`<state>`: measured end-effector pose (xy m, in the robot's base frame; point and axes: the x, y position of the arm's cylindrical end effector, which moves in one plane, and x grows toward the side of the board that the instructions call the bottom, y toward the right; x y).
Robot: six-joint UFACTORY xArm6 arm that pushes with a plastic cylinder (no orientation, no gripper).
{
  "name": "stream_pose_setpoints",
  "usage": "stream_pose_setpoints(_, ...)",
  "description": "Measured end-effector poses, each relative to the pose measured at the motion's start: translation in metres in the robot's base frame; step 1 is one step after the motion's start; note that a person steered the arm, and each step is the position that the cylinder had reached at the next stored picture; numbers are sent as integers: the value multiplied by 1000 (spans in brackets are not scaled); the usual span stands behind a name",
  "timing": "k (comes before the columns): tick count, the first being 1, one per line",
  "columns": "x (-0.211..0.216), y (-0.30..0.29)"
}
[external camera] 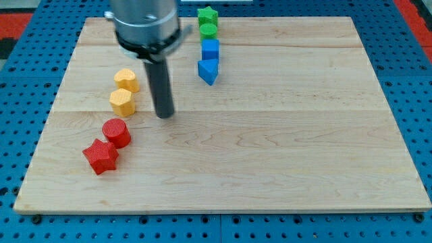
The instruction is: Push the blue blocks slightly towards down
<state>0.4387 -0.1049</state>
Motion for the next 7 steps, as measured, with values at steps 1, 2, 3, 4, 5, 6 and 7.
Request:
stream_pose_setpoints(1, -16, -7)
stream_pose_setpoints(2, -16, 11)
stream_pose_setpoints(3, -16, 12)
stream_pose_setpoints(4, -32, 12)
stream_pose_setpoints(5, -66, 24)
stream_pose_setpoints(6, -106, 38)
stream_pose_setpoints(7, -139, 44)
